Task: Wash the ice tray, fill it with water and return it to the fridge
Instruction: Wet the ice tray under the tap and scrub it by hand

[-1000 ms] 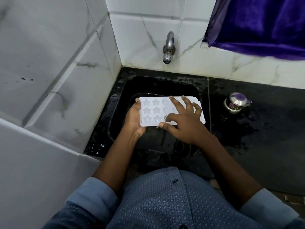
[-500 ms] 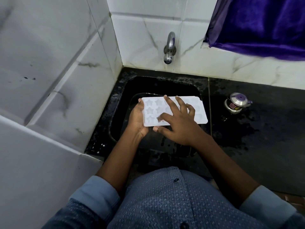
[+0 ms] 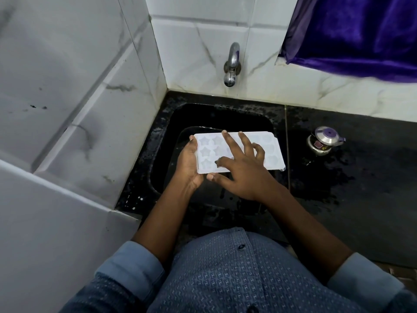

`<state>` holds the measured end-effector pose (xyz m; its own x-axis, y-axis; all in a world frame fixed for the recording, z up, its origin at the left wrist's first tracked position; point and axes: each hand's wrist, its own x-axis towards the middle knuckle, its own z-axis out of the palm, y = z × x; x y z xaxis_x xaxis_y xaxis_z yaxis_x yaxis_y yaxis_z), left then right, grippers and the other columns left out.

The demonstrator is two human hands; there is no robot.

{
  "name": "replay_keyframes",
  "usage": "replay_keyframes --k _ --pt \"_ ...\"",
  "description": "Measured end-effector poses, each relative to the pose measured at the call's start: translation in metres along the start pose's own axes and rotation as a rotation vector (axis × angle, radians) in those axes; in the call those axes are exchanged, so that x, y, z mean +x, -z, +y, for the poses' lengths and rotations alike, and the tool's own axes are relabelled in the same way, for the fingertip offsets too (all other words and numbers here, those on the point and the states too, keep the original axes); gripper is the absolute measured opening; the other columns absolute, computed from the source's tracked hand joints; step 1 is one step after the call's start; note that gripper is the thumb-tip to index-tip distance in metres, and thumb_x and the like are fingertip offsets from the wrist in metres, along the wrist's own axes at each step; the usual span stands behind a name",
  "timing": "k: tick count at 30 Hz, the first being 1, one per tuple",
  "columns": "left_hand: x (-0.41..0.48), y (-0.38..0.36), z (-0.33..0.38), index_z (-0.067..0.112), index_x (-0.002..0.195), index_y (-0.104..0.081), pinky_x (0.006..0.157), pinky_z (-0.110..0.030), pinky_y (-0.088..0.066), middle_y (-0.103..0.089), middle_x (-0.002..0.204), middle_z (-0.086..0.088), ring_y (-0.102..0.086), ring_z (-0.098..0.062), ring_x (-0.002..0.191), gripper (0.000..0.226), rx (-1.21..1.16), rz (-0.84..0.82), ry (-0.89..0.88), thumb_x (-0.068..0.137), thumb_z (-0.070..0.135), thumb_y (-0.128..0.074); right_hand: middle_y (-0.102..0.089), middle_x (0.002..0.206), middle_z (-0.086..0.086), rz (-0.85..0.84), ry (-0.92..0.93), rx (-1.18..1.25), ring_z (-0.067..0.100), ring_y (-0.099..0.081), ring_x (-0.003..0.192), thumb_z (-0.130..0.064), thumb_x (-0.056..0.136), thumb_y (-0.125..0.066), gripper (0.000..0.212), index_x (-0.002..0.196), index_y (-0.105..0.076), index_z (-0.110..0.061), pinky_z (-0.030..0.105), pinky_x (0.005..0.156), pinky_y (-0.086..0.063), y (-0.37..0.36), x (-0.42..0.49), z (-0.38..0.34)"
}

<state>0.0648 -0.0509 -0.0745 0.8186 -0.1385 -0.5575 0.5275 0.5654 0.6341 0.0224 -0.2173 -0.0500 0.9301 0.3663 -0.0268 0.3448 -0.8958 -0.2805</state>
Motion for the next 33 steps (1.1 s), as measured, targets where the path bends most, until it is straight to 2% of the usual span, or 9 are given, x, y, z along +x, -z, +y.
replay_keyframes --k 2,4,6,10,15,19,23,28,33 --pt "0.002 0.002 0.003 0.003 0.137 -0.063 0.089 -0.058 -0.061 -0.072 0.129 -0.024 -0.073 -0.043 0.112 0.072 -0.025 -0.015 -0.007 0.108 0.063 -0.036 0.010 0.176 -0.003 0.004 0.000 -0.009 0.031 0.016 0.159 -0.086 0.090 -0.025 0.072 0.130 -0.064 -0.042 0.063 0.122 0.001 -0.001 -0.002 0.000" --pt "0.000 0.002 0.006 0.004 0.130 -0.066 0.095 -0.057 -0.059 -0.075 0.123 -0.022 -0.075 -0.040 0.109 0.069 -0.029 -0.011 -0.026 0.109 0.061 -0.034 0.010 0.176 -0.003 0.009 -0.004 -0.011 0.031 0.017 0.159 -0.087 0.089 -0.024 0.075 0.137 -0.061 -0.042 0.063 0.122 0.002 -0.001 -0.002 -0.002" --pt "-0.001 0.001 0.007 0.006 0.120 -0.069 0.084 -0.049 -0.063 -0.079 0.113 -0.019 -0.079 -0.035 0.096 0.065 -0.023 -0.012 -0.039 0.110 0.058 -0.033 0.011 0.175 -0.003 0.004 -0.009 -0.002 0.031 0.018 0.159 -0.088 0.088 -0.023 0.078 0.138 -0.060 -0.041 0.063 0.122 0.002 -0.001 -0.001 -0.005" --pt "0.000 0.003 0.005 0.004 0.125 -0.068 0.078 -0.051 -0.065 -0.075 0.121 -0.022 -0.078 -0.037 0.098 0.067 -0.022 0.009 -0.025 0.109 0.061 -0.036 0.011 0.175 -0.002 -0.016 -0.019 0.019 0.030 0.020 0.159 -0.086 0.089 -0.025 0.071 0.123 -0.066 -0.040 0.064 0.121 0.001 0.001 0.004 -0.008" --pt "-0.003 0.002 0.003 0.004 0.116 -0.069 0.068 -0.045 -0.065 -0.079 0.107 -0.020 -0.080 -0.034 0.089 0.064 0.007 -0.006 -0.007 0.111 0.057 -0.034 0.010 0.175 -0.003 0.002 -0.011 0.016 0.030 0.020 0.159 -0.082 0.093 -0.032 0.064 0.114 -0.071 -0.037 0.063 0.122 0.002 0.000 0.008 -0.010" --pt "0.000 0.005 0.007 0.003 0.126 -0.068 0.077 -0.050 -0.064 -0.074 0.122 -0.024 -0.077 -0.038 0.100 0.068 -0.022 0.028 -0.017 0.109 0.061 -0.036 0.007 0.176 -0.002 -0.009 -0.001 0.010 0.030 0.019 0.159 -0.082 0.094 -0.034 0.062 0.120 -0.070 -0.038 0.064 0.122 0.003 -0.001 0.007 -0.011" --pt "-0.004 0.003 0.005 0.003 0.122 -0.069 0.072 -0.048 -0.065 -0.077 0.114 -0.022 -0.079 -0.036 0.095 0.067 0.007 0.025 -0.004 0.109 0.060 -0.037 0.004 0.176 -0.002 0.012 0.005 -0.001 0.030 0.018 0.159 -0.080 0.095 -0.036 0.061 0.113 -0.072 -0.035 0.063 0.122 0.003 -0.002 0.008 -0.012" --pt "-0.002 0.005 0.007 0.004 0.136 -0.064 0.086 -0.055 -0.062 -0.072 0.129 -0.024 -0.075 -0.040 0.106 0.072 -0.009 0.035 -0.007 0.108 0.064 -0.035 0.007 0.176 -0.002 -0.006 -0.003 0.008 0.030 0.018 0.159 -0.083 0.093 -0.035 0.065 0.121 -0.071 -0.037 0.064 0.122 0.003 -0.001 0.008 -0.011" --pt "-0.007 0.000 0.004 0.005 0.122 -0.068 0.066 -0.050 -0.065 -0.079 0.108 -0.019 -0.080 -0.035 0.090 0.065 0.001 0.010 0.007 0.110 0.059 -0.033 0.008 0.176 -0.003 0.041 0.008 0.005 0.031 0.015 0.160 -0.082 0.093 -0.032 0.067 0.109 -0.076 -0.034 0.065 0.121 -0.002 -0.001 0.009 -0.011"
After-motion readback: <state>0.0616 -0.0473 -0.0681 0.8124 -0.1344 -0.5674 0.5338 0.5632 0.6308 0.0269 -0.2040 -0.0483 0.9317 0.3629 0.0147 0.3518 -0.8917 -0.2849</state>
